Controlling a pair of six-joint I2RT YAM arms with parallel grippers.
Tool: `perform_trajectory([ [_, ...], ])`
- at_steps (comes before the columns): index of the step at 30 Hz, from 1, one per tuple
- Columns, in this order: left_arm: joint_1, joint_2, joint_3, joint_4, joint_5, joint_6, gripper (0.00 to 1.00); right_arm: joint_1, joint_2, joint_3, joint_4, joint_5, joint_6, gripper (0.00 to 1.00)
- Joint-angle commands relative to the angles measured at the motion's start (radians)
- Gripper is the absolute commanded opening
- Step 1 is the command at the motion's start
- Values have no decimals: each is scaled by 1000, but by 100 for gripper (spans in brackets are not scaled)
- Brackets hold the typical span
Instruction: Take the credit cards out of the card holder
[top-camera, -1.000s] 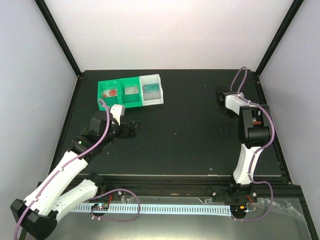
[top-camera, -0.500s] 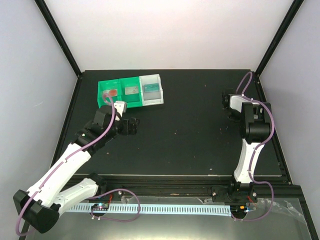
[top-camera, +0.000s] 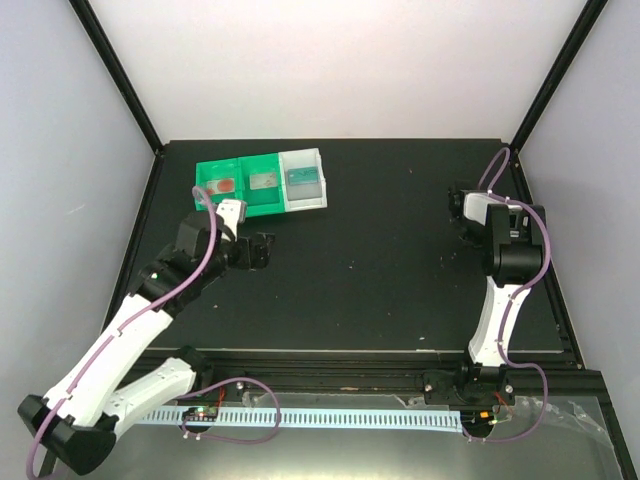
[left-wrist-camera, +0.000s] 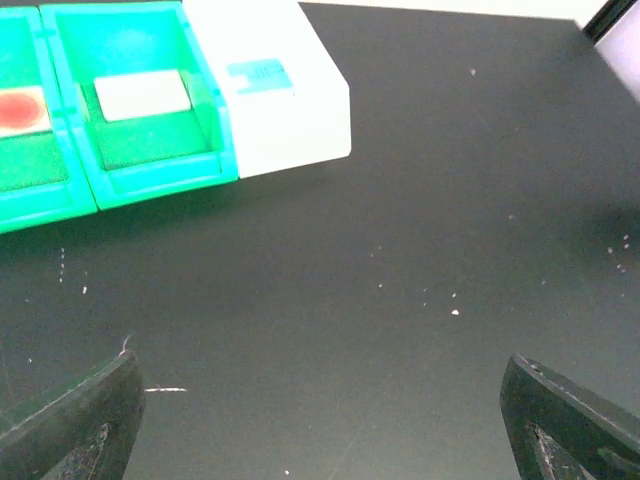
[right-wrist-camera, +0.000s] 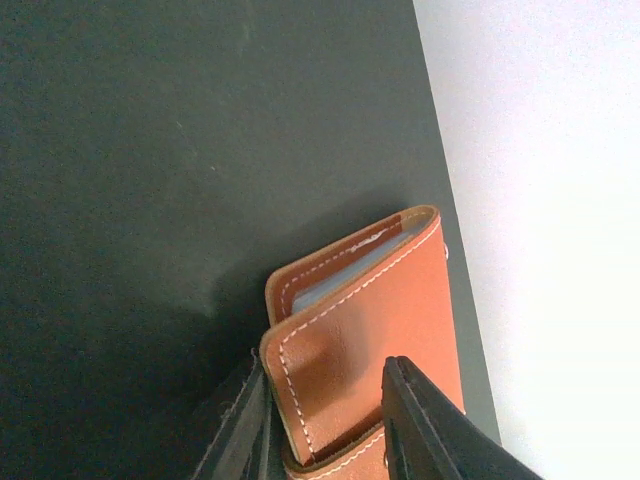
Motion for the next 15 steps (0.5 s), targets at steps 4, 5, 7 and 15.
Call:
perform_trajectory([
  [4,-2,-101,-9,18,-13,-2,99,-16,-4,-28,7,6,-6,25],
  [5,-2,-102,-8,14,-18,-7,99,-18,-6,-35,13,6,-6,25],
  [7,-1,-106,-5,10,-17,-10,99,-17,-7,-38,12,11,-4,25],
  [15,-2,-134,-32,34,-9,-14,99,-16,5,-31,-2,15,9,20],
])
